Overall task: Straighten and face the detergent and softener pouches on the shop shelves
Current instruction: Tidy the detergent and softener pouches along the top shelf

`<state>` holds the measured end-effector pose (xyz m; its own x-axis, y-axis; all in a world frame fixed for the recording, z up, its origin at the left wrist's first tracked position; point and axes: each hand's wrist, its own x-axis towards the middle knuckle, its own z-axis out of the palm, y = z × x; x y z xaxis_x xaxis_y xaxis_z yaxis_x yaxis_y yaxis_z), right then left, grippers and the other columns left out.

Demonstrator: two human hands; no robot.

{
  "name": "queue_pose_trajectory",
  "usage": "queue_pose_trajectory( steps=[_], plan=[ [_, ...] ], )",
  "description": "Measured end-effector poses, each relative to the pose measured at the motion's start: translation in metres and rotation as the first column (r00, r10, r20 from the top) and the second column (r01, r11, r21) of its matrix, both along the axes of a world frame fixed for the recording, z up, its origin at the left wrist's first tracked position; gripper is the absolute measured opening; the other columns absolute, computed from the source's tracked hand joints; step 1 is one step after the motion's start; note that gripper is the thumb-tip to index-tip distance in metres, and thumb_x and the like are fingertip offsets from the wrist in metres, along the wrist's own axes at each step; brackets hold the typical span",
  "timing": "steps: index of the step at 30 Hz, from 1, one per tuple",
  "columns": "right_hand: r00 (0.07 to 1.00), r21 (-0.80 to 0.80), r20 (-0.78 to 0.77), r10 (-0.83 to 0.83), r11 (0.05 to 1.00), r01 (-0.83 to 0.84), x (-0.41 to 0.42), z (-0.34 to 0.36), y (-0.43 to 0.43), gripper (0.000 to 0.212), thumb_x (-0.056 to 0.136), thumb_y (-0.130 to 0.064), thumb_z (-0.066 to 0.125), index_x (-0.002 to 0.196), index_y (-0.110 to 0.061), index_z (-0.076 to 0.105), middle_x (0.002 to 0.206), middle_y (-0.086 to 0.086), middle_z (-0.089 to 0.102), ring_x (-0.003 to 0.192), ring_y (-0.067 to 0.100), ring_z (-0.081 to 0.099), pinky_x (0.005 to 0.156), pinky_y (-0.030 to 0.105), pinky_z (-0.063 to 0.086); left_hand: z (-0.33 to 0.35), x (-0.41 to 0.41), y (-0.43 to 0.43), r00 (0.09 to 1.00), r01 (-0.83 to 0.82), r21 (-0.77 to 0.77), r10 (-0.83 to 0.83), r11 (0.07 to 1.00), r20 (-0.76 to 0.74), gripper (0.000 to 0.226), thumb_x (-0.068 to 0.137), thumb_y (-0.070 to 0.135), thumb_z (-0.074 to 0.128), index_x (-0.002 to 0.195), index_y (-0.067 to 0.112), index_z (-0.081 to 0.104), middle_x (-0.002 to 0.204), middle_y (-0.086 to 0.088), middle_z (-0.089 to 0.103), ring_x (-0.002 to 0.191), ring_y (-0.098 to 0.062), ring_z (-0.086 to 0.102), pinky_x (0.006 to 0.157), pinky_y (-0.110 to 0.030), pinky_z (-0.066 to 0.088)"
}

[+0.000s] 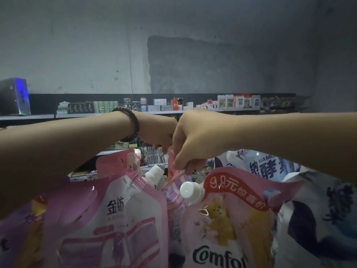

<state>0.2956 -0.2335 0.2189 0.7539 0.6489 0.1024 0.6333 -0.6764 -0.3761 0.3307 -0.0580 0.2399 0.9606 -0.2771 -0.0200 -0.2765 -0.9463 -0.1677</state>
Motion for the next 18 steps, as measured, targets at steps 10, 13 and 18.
queue_pose_trajectory(
  steps=[10, 13, 18],
  plan=[
    [0.997, -0.037, 0.031, -0.072, 0.997, 0.074, 0.004, 0.009, -0.007, 0.012, 0.082, -0.003, 0.088, 0.092, -0.008, 0.083, 0.078, 0.008, 0.081, 0.075, 0.022, 0.081, 0.074, 0.036, 0.068, -0.011, 0.029, 0.005, 0.999, 0.027, -0.044, -0.028, 0.999, -0.028, 0.02, 0.103, 0.021, 0.069, 0.098, 0.04, 0.072, 0.077, 0.016, 0.072, 0.074, -0.011, 0.073, 0.066, -0.027, 0.06],
    [0.994, -0.056, 0.031, -0.106, 0.993, 0.108, 0.007, 0.013, -0.012, 0.013, 0.082, 0.0, 0.087, 0.092, -0.006, 0.082, 0.077, 0.009, 0.081, 0.072, 0.023, 0.081, 0.07, 0.035, 0.068, -0.009, 0.025, 0.003, 0.993, 0.059, -0.032, -0.062, 0.998, -0.103, 0.021, 0.104, 0.027, 0.068, 0.097, 0.047, 0.07, 0.086, 0.014, 0.073, 0.082, -0.025, 0.077, 0.075, -0.043, 0.066],
    [0.986, -0.072, 0.052, -0.161, 0.984, 0.165, 0.013, 0.015, -0.029, 0.014, 0.082, 0.003, 0.086, 0.093, -0.003, 0.08, 0.075, 0.011, 0.08, 0.069, 0.023, 0.08, 0.065, 0.032, 0.067, -0.004, 0.02, 0.004, 0.988, 0.033, 0.061, -0.023, 0.998, -0.154, 0.01, 0.105, 0.036, 0.065, 0.113, 0.032, 0.07, 0.108, 0.003, 0.074, 0.088, -0.023, 0.079, 0.077, -0.043, 0.067]
  ],
)
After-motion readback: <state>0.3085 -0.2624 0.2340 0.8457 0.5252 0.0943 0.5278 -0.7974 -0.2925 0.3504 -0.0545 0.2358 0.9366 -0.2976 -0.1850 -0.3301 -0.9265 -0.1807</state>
